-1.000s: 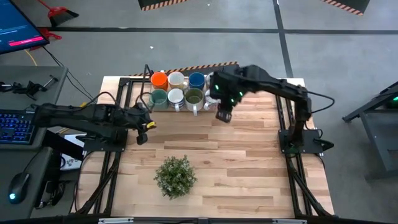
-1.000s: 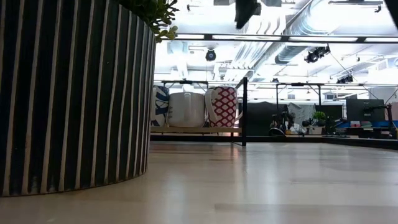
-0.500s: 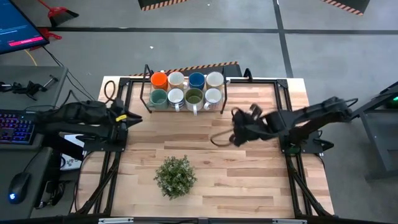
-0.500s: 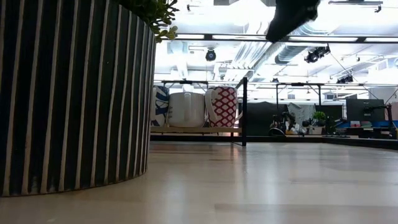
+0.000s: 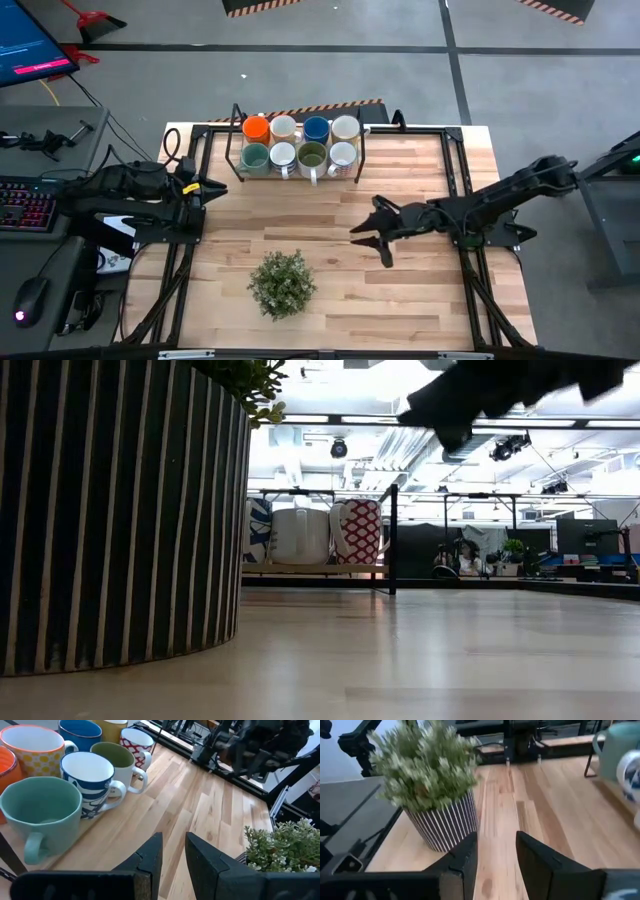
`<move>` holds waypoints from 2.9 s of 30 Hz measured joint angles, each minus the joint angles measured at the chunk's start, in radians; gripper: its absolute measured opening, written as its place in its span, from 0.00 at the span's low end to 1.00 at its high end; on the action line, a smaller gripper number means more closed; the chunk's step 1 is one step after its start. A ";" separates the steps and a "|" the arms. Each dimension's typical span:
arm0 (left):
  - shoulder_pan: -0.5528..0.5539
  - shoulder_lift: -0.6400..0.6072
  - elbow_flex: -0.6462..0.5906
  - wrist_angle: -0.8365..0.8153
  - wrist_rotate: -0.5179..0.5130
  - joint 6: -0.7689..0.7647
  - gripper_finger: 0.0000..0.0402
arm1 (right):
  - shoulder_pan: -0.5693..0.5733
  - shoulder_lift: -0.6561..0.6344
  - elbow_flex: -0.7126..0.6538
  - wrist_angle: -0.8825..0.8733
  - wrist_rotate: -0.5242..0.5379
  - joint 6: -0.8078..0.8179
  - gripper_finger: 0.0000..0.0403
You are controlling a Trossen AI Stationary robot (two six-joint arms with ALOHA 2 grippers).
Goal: Place coffee mugs
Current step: Return to Home Position
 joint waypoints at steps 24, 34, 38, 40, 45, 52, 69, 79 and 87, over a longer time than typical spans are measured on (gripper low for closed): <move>0.000 0.000 0.000 0.000 0.000 0.001 0.18 | -0.062 -0.588 -0.531 0.169 0.003 -0.131 0.28; 0.000 0.000 0.000 0.000 0.000 0.000 0.18 | -0.062 -0.762 -0.573 -0.055 0.002 -0.134 0.28; 0.000 0.000 0.000 0.000 0.000 0.000 0.18 | -0.062 -0.825 -0.573 -0.156 0.029 -0.137 0.28; 0.000 0.000 0.000 0.000 0.000 0.001 0.18 | -0.062 -0.855 -0.573 -0.202 0.065 -0.137 0.28; 0.000 0.000 0.000 0.000 0.000 0.001 0.18 | -0.067 -0.969 -0.608 -0.238 0.154 -0.135 0.28; 0.000 0.000 0.000 0.000 0.000 0.001 0.18 | -0.104 -1.108 -0.608 -0.245 0.106 -0.094 0.28; 0.000 0.000 -0.001 0.000 0.000 0.000 0.18 | -0.202 -1.178 -0.609 -0.273 -0.177 -0.181 0.28; 0.000 0.000 -0.001 0.000 0.000 0.001 0.18 | -0.202 -1.177 -0.609 -0.273 -0.177 -0.182 0.28; 0.000 0.000 -0.001 0.000 0.000 0.001 0.18 | -0.202 -1.177 -0.610 -0.272 -0.177 -0.182 0.28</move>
